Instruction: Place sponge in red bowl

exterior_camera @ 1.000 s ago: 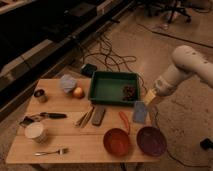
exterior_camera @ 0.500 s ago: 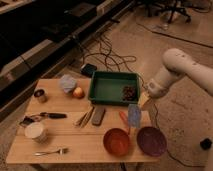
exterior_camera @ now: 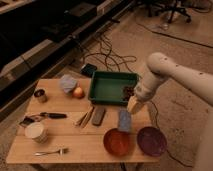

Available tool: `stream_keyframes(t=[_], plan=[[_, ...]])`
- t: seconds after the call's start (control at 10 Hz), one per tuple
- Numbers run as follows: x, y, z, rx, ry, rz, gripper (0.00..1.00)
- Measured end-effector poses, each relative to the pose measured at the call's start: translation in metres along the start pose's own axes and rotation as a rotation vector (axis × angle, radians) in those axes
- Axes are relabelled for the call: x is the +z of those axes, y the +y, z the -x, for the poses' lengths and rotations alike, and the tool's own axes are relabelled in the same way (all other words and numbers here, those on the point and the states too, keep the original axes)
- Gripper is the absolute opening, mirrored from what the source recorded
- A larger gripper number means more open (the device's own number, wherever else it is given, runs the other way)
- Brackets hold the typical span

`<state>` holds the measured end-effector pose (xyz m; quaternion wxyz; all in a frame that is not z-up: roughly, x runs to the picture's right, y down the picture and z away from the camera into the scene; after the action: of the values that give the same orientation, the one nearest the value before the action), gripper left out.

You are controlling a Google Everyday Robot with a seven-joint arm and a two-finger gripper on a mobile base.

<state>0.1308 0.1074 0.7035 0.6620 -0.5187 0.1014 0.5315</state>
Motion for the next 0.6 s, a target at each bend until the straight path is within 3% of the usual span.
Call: stream_keyframes(t=[0.1, 0.3, 0.6], plan=[[0.002, 0.002, 0.0, -0.007, 0.008, 0.013, 0.09], [0.01, 0.019, 0.0, -0.058, 0.049, 0.056, 0.31], [0.015, 0.037, -0.007, -0.108, 0.077, 0.081, 0.6]])
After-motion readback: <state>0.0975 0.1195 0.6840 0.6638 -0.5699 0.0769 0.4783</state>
